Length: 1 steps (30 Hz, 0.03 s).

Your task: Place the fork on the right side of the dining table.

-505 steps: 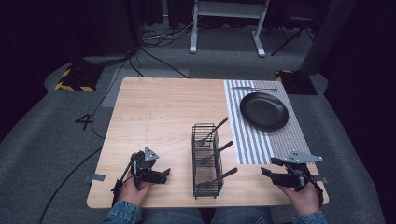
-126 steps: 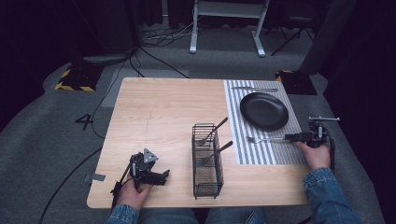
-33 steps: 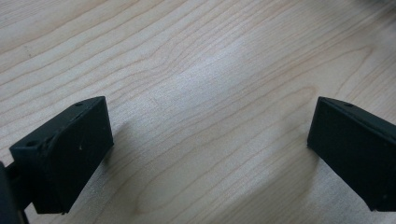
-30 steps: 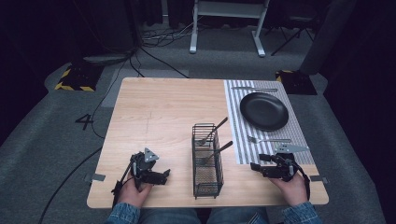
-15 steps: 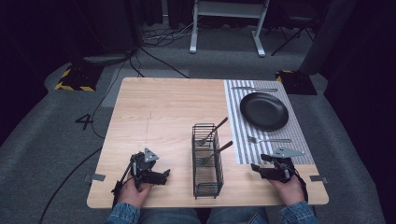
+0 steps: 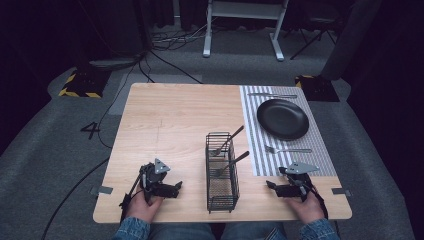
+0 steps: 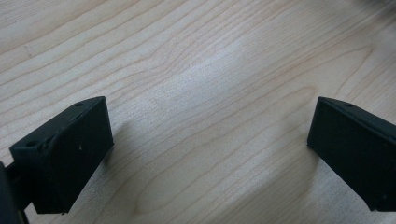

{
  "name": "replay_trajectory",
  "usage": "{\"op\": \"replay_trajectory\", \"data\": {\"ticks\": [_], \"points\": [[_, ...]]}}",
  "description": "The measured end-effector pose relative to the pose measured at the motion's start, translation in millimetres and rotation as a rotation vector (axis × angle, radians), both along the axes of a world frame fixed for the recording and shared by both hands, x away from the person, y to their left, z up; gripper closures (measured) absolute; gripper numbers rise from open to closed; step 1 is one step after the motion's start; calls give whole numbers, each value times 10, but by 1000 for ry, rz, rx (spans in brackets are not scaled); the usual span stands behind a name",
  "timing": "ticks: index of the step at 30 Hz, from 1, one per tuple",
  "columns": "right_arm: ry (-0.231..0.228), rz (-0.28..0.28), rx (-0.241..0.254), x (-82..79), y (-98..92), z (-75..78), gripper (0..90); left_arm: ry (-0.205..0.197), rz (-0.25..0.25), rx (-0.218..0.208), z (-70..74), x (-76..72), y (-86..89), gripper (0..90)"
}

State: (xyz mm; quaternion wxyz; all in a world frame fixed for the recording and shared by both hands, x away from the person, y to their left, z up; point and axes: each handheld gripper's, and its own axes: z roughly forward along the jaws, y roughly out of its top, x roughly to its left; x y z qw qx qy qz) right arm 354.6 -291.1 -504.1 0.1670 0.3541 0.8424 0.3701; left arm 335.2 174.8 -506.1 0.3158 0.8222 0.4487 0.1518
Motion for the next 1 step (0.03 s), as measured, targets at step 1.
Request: {"op": "replay_trajectory", "data": {"ticks": [1], "points": [[-1,-5,-1,-4,6,-1,181,0,0,0,0,0,0,2]]}}
